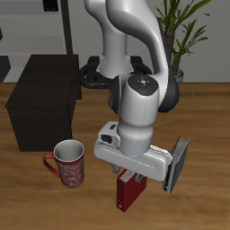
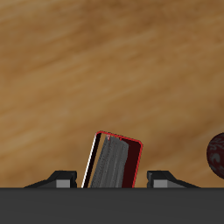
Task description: Place the red book in the top region of the shelf
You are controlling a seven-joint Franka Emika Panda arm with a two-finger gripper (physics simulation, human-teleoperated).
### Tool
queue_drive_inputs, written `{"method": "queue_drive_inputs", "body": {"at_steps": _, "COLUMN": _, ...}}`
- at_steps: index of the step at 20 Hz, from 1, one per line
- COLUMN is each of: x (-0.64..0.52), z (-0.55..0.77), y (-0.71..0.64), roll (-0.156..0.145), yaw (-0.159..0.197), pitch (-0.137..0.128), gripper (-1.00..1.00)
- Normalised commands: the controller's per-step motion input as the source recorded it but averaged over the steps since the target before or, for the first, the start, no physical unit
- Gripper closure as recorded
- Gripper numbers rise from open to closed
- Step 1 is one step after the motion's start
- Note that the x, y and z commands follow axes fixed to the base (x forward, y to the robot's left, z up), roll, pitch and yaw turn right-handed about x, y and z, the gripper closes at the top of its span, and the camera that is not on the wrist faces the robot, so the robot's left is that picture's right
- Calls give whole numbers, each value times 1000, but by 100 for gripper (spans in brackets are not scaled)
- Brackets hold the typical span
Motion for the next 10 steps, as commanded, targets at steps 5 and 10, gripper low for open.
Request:
{"method": "queue_drive_inputs", "body": {"at_steps": 5, "x": -7, "z": 77, "y": -21, "roll": 21, "yaw": -2, "pitch": -17, "gripper": 100}}
{"method": "queue_drive_inputs", "body": {"at_steps": 10, "x": -45, "z": 299, "y": -62, "roll": 3, "yaw": 20, "pitch": -40, "gripper": 100}}
